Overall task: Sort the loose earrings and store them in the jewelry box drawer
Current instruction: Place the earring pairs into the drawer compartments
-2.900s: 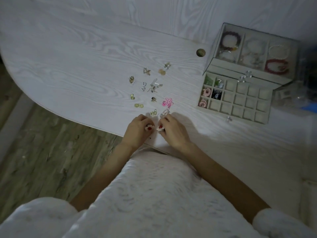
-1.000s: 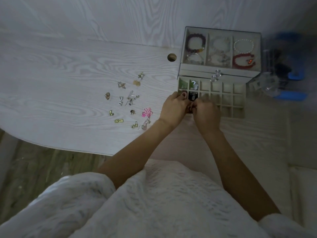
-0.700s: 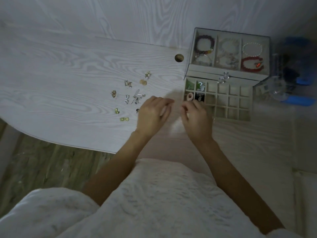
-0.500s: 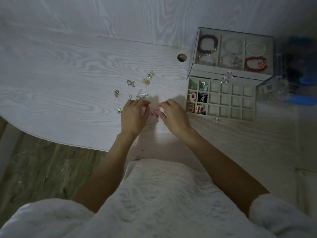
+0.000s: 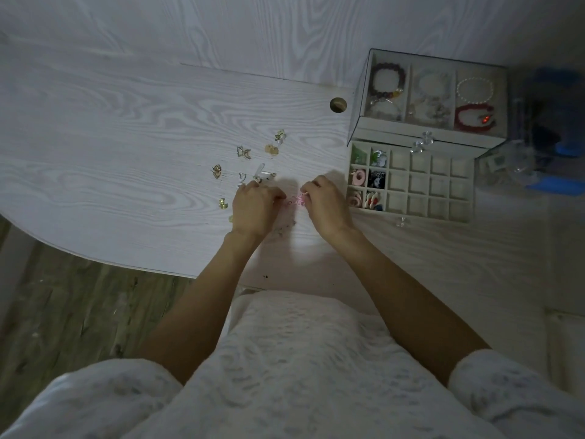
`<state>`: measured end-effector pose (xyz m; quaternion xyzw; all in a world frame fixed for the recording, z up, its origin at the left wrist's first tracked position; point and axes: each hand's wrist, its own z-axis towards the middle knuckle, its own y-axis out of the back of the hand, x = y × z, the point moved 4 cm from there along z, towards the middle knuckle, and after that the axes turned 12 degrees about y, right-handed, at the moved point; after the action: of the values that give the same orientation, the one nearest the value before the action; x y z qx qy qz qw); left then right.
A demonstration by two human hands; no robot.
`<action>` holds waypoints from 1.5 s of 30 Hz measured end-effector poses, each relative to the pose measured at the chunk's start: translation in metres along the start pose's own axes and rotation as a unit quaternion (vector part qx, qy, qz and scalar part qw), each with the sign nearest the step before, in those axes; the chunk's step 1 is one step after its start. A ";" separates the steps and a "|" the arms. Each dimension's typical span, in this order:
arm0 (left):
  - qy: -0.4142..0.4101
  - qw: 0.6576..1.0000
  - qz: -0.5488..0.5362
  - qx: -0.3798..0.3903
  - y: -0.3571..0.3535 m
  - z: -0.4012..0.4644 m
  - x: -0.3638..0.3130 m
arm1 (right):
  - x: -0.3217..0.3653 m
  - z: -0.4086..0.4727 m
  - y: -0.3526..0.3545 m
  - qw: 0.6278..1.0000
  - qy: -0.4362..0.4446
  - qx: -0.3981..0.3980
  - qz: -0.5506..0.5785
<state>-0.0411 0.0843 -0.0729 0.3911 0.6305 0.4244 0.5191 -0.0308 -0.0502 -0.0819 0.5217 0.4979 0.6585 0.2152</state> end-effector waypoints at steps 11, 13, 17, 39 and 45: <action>-0.018 1.000 0.019 0.001 -0.006 0.001 -0.014 | 0.005 -0.007 0.001 0.999 0.021 0.032 -0.024; -0.013 1.000 0.005 0.014 -0.008 0.005 -0.014 | 0.004 -0.007 0.003 0.999 0.010 0.035 -0.023; -0.002 1.000 0.004 0.019 -0.011 0.008 -0.013 | 0.002 -0.013 0.009 0.997 -0.018 0.044 -0.057; -0.073 0.985 -0.145 0.060 0.001 0.005 -0.054 | -0.079 -0.101 0.091 0.945 -0.163 -0.245 0.145; -0.093 0.960 -0.233 0.124 -0.002 0.002 -0.124 | -0.098 -0.092 0.087 0.968 -0.169 -0.180 0.044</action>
<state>-0.0198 -0.0322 -0.0351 0.3324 0.7009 0.1721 0.6071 -0.0572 -0.2041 -0.0479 0.5997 0.3040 0.6482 0.3574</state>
